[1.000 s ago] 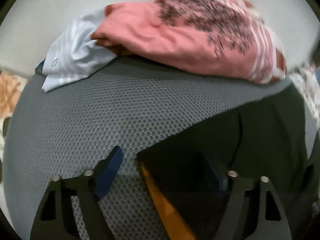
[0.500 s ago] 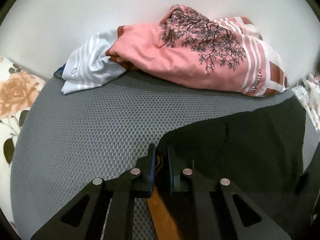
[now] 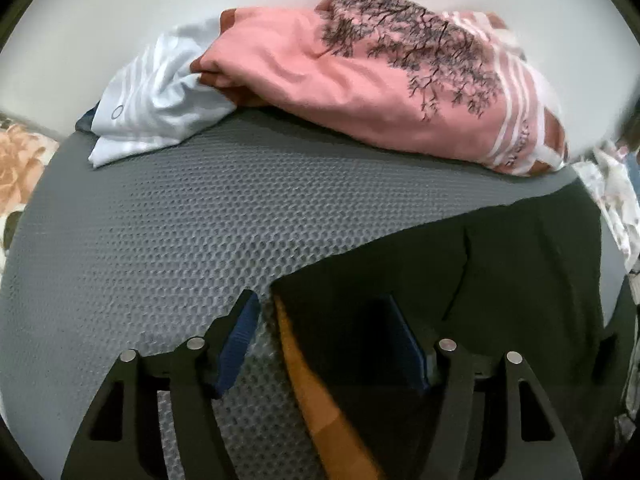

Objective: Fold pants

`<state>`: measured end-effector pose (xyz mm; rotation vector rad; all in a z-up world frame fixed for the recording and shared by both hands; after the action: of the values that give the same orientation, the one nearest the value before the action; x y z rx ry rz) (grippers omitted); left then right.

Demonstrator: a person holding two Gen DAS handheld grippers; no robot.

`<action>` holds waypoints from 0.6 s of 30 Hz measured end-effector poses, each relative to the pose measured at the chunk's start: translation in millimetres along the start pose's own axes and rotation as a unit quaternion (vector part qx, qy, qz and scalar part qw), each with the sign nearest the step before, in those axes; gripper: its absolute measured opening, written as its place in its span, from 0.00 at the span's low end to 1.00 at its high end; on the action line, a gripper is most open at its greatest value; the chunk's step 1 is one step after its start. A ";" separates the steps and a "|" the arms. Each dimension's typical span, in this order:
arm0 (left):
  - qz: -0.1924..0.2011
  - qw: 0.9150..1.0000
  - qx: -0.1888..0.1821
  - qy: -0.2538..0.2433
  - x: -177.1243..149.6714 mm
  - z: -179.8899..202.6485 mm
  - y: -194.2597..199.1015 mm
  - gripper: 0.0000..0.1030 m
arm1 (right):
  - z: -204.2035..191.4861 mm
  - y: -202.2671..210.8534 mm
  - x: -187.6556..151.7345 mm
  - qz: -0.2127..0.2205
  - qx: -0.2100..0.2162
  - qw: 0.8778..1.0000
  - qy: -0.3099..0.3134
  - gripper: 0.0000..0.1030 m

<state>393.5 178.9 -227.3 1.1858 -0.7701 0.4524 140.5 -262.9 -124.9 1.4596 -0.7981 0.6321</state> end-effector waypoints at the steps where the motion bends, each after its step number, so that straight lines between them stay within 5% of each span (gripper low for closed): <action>1: 0.002 1.000 0.001 -0.006 0.1 3.5 -1.4 0.62 | -0.4 -2.2 -1.2 -0.004 0.000 1.000 0.000 0.99; 2: 0.001 1.000 0.005 -0.017 0.1 6.5 -2.3 0.51 | -0.5 -3.1 -2.4 -0.006 0.001 1.000 0.000 0.99; 6: 0.003 0.999 0.024 -0.044 2.8 22.2 0.3 0.33 | -1.1 -4.8 -1.7 -0.003 0.003 1.000 0.001 0.99; 8: 0.026 0.997 0.049 -0.049 6.4 26.4 11.0 0.09 | -3.8 -4.6 3.0 0.002 0.023 1.000 -0.006 0.99; 13: 0.120 0.992 0.035 -0.027 18.1 51.9 76.6 0.09 | -8.2 -14.0 36.3 -0.001 0.129 0.988 -0.089 1.00; 18: 0.166 0.985 0.008 -0.045 1.6 98.7 137.2 0.09 | -14.5 -47.9 89.6 -0.024 0.280 0.931 -0.233 1.00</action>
<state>272.0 131.5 -119.8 1.0998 -1.0504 0.6844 233.9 -258.8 -82.5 2.1985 -0.9883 0.4996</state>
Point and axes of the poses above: each gripper's, at about its wrist camera, not at the fingertips, and y roughly against the way its jaws point, z to its right, x to its top, the point moved 7 cm from there along -y, roughly the way its jaws point, and after that the axes turned 15 degrees about z, right-handed, at the moved point
